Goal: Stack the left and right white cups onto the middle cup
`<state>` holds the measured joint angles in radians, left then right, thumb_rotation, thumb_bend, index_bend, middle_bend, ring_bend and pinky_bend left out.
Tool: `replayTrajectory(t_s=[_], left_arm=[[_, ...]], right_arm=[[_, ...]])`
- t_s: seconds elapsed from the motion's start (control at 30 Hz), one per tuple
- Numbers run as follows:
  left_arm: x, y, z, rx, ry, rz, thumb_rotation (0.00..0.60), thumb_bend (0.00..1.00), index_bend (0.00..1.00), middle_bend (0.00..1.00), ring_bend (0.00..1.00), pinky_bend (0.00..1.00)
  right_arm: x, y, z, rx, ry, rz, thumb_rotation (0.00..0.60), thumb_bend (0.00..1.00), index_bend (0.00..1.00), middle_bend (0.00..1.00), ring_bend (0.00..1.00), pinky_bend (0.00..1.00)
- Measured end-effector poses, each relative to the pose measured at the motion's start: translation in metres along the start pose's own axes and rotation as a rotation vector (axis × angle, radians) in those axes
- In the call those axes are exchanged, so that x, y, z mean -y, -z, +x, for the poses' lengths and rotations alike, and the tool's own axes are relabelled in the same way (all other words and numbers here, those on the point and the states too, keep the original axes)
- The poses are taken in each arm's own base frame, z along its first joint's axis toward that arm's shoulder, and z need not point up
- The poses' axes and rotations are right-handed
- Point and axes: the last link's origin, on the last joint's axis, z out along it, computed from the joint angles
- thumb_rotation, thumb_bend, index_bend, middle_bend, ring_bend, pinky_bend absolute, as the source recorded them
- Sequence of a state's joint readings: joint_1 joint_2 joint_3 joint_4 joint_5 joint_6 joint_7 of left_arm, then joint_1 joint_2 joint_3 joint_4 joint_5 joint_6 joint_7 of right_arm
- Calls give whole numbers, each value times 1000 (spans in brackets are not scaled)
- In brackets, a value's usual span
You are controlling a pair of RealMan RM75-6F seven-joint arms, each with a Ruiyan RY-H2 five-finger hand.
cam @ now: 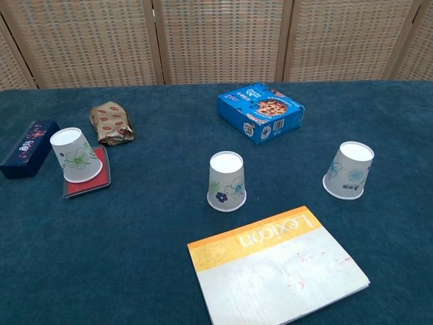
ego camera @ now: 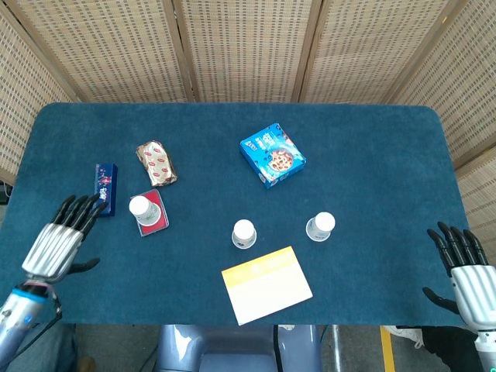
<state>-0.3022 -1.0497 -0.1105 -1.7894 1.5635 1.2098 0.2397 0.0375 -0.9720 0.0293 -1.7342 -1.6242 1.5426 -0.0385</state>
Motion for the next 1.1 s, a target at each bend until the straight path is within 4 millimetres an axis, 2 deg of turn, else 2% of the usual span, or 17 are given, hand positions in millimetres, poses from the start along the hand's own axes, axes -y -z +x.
replayTrajectory(t_s=[0.17,0.27,0.4,0.5,0.67,1.0,1.1], left_arm=[[-1,-64,-9,102,-65,-83,600,122,1,0,0,53],[1,-91,-12,135,-100,-103,600,122,21,16,16,100],[0,-118,-12,152,-123,-115,600,125,81,89,98,175],[1,-129,-15,168,-126,-114,600,128,126,122,140,228],[4,-141,-22,194,-123,-104,600,128,173,158,170,249],[8,-147,-42,243,-83,-87,600,129,253,223,266,329],[10,-149,-47,245,-79,-82,600,129,323,300,333,376]], right_arm=[[-4,-6,-4,8,14,-35,600,0,0,0,0,0],[-7,-9,-5,7,19,-53,600,0,0,0,0,0],[-9,-11,-6,7,24,-71,600,0,0,0,0,0],[-10,-12,-7,13,26,-74,600,0,0,0,0,0],[-9,-13,-8,16,27,-74,600,0,0,0,0,0],[-12,-13,-7,14,21,-86,600,0,0,0,0,0],[-13,-14,-7,13,19,-91,600,0,0,0,0,0]])
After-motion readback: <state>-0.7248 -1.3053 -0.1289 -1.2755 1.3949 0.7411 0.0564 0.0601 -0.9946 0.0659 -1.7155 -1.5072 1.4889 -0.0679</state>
